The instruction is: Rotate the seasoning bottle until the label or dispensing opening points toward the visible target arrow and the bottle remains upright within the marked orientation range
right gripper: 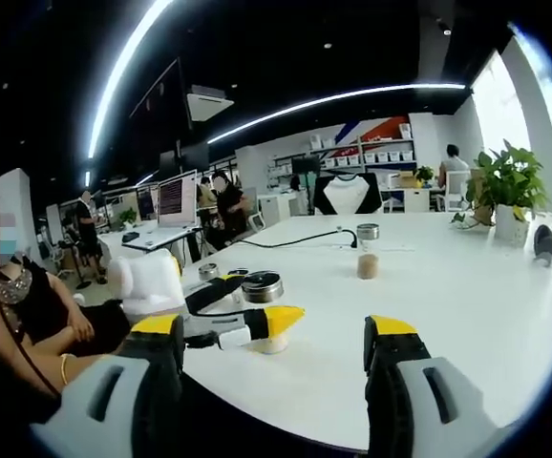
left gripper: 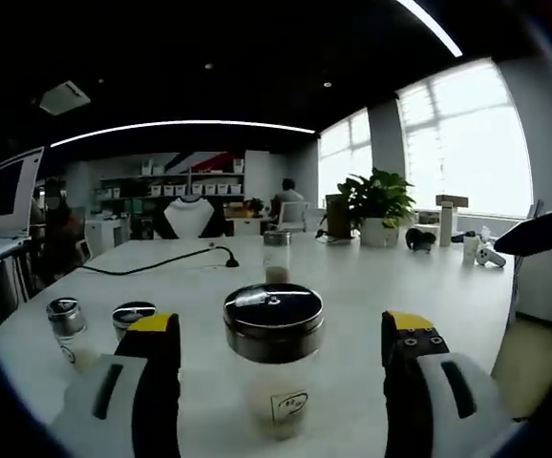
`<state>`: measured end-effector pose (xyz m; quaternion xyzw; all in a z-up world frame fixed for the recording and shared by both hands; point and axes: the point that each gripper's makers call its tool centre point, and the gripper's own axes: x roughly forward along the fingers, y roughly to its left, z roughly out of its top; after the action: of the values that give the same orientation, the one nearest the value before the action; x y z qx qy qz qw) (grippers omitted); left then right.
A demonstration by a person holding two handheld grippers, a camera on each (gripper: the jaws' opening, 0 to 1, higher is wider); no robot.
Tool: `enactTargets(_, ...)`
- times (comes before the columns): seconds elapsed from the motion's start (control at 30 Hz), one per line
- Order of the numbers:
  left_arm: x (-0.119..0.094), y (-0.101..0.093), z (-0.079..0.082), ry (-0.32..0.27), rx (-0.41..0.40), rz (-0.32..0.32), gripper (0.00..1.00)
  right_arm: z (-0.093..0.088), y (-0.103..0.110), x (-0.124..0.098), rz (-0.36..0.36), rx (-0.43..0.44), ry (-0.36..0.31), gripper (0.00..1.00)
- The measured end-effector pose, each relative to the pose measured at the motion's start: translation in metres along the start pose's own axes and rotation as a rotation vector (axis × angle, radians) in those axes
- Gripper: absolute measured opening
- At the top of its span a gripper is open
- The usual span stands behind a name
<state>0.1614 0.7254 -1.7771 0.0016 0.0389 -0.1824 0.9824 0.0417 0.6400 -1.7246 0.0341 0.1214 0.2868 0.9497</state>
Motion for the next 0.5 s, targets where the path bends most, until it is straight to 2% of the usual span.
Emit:
enactTargets(0.23, 0.0022, -0.0030, -0.0021, 0.011, 0.002, -0.008, 0.91, 0.0018, -0.0088, -0.0038, -0.041, 0.000, -0.011, 1.00)
enactTargets(0.5, 0.0036, -0.0040, -0.0075, 0.029, 0.002, -0.010, 0.89, -0.0013, -0.0099, -0.0042, -0.046, -0.023, 0.001, 1.00)
